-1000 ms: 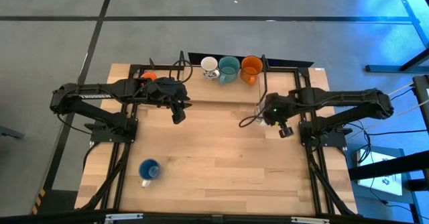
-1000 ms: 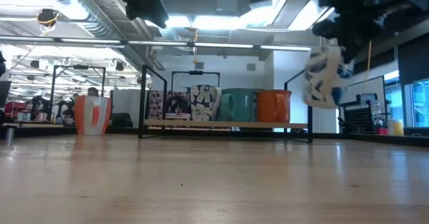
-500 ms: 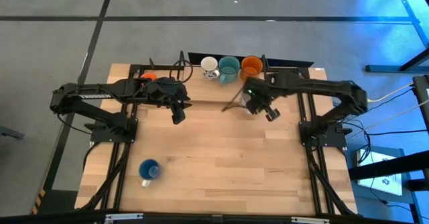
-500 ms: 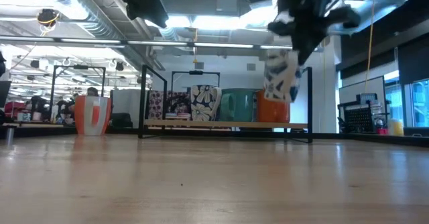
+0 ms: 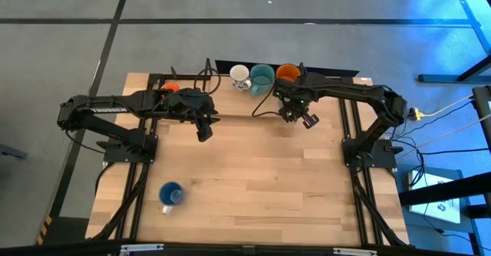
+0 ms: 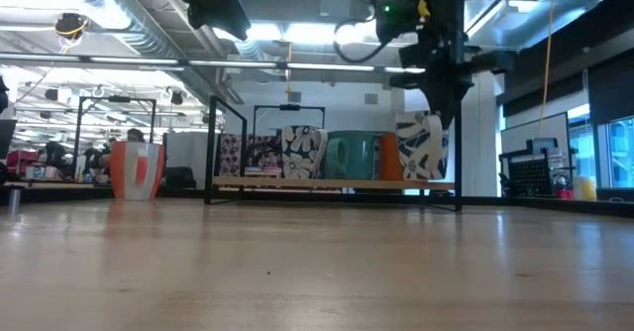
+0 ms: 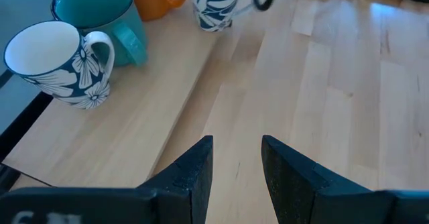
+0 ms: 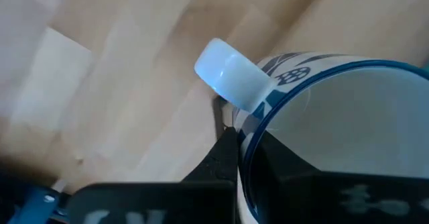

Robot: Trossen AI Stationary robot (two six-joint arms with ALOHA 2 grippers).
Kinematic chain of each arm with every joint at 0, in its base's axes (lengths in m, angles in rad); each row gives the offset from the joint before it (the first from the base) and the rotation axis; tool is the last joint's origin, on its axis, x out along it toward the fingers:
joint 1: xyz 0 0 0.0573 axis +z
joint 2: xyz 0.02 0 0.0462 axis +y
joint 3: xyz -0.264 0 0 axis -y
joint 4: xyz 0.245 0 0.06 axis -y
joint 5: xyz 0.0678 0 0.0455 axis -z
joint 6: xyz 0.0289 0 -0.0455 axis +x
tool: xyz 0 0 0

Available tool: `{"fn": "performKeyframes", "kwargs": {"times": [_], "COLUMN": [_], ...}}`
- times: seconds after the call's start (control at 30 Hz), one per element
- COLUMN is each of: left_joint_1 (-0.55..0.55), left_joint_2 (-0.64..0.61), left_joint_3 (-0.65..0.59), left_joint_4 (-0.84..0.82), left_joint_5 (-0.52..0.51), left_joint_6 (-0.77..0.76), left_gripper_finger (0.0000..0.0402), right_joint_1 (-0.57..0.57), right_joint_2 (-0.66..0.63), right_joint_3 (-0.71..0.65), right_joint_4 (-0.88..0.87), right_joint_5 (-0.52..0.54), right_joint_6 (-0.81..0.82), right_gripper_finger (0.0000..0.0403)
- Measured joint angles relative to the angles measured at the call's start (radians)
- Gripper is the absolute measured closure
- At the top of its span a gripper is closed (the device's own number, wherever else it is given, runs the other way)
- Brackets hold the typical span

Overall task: Place coffee mugs
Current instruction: Put the blue-white mug on the shelf

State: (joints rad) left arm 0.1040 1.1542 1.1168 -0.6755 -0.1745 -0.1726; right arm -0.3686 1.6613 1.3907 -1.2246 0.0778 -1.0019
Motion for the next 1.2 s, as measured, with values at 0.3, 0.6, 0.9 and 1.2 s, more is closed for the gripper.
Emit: {"fn": "performKeyframes", "kwargs": {"times": [0.3, 0.6, 0.9, 1.2], "left_joint_1": [0.000, 0.000, 0.000, 0.000], "left_joint_2": [0.000, 0.000, 0.000, 0.000], "left_joint_3": [0.000, 0.000, 0.000, 0.000], "left_joint_4": [0.035, 0.036, 0.038, 0.041], "left_joint_5": [0.000, 0.012, 0.023, 0.023], "left_joint_6": [0.021, 0.029, 0.051, 0.051], "left_gripper_finger": [0.0280, 0.0280, 0.0280, 0.0280], "right_joint_1": [-0.018, -0.026, -0.025, -0.024], "right_joint_2": [0.006, 0.006, 0.006, 0.002], "right_joint_3": [0.000, 0.000, 0.000, 0.049], "right_joint_4": [0.019, 0.026, 0.036, -0.019], "right_joint_5": [0.014, 0.072, 0.099, 0.184], "right_joint_6": [0.000, 0.009, 0.010, 0.108], "right_gripper_finger": [0.0384, 0.0376, 0.0310, 0.0250]}}
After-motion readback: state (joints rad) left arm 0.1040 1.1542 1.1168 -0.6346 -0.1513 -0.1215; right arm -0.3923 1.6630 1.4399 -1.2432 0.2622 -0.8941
